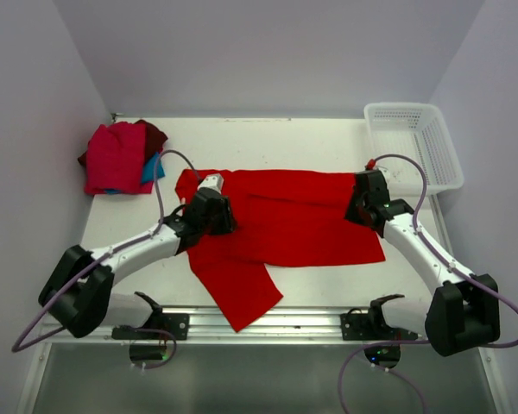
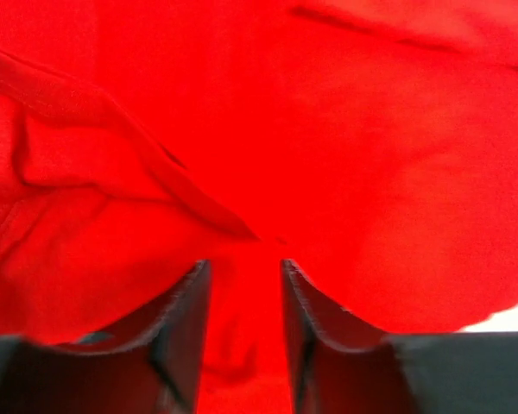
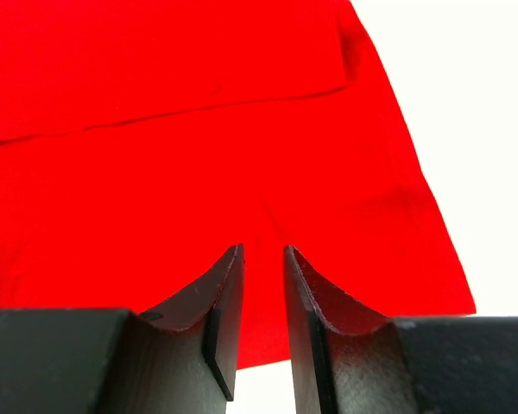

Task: Fold and stack the t-shirts
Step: Fold the tshirt

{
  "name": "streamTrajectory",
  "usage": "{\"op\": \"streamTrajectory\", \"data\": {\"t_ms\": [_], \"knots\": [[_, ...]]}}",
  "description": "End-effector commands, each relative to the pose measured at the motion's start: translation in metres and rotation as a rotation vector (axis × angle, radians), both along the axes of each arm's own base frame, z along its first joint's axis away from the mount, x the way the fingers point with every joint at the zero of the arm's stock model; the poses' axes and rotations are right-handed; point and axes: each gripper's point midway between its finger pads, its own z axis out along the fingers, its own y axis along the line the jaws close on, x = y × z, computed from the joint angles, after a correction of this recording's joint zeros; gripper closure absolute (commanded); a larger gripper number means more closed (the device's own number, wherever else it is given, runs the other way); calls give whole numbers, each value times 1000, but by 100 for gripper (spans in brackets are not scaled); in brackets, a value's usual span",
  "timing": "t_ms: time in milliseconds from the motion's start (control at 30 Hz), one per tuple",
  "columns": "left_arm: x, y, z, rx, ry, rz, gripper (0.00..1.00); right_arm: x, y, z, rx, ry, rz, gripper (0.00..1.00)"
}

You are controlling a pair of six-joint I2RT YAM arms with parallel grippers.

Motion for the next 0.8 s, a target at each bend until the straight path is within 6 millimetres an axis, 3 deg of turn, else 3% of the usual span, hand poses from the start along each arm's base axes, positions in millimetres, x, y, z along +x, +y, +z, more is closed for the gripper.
{"op": "streamTrajectory", "data": {"t_ms": [0, 67, 167, 200, 233, 300, 367, 500, 633, 767], "knots": [[9, -6, 57, -89, -190, 87, 54, 3, 4, 4, 14, -25, 12, 70], [6, -10, 78, -106, -255, 83, 52, 4, 5, 4, 19, -25, 12, 70], [5, -10, 93, -107, -300, 86, 51, 5, 6, 3, 21, -24, 14, 70], [9, -3, 95, -74, -325, 110, 48, 5, 6, 4, 22, -24, 11, 70], [12, 3, 95, -46, -340, 126, 39, 5, 6, 5, 24, -27, 14, 70], [24, 17, 92, 53, -356, 176, 31, 4, 6, 6, 23, -28, 17, 70], [37, 25, 78, 113, -323, 193, 29, 3, 5, 6, 20, -27, 16, 70], [69, 45, 70, 154, -274, 237, 28, 0, 3, 10, 7, -32, 19, 70], [84, 58, 66, 188, -274, 284, 25, -1, 2, 12, 4, -37, 19, 70], [93, 65, 47, 240, -213, 322, 27, -1, 3, 13, 6, -36, 23, 70]]}}
